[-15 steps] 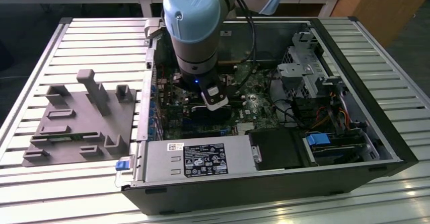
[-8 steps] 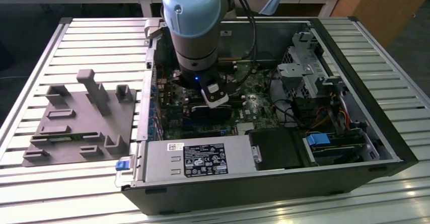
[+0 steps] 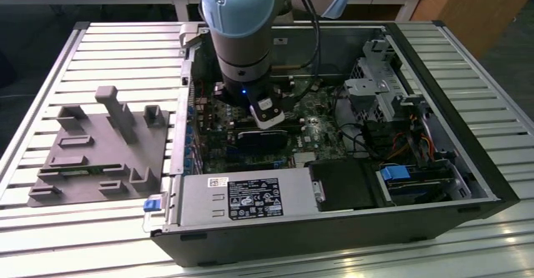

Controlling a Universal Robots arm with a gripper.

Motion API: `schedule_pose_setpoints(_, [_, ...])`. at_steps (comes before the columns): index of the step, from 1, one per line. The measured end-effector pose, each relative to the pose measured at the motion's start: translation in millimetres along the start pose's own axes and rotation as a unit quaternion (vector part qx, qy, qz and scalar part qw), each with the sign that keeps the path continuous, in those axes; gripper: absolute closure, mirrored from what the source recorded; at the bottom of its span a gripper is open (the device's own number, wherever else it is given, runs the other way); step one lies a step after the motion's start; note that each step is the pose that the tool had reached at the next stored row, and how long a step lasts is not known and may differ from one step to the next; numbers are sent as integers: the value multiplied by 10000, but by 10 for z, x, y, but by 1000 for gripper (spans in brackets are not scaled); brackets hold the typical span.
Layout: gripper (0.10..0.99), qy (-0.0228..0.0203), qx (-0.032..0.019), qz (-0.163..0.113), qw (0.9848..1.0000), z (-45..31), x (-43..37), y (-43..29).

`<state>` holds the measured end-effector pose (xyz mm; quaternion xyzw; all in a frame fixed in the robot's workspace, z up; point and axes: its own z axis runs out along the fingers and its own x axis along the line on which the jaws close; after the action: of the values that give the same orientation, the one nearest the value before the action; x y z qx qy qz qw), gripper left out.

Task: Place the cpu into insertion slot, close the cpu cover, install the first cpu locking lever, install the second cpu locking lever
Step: 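Install the second cpu locking lever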

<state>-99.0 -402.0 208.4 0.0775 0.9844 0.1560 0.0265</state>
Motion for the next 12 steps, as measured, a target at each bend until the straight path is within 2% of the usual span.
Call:
schedule_pose_setpoints(5, [984, -4, 24, -2, 10000, -9, -24, 15])
schedule_pose_setpoints(12, [984, -5, 33, -2, 10000, 9, -198, 54])
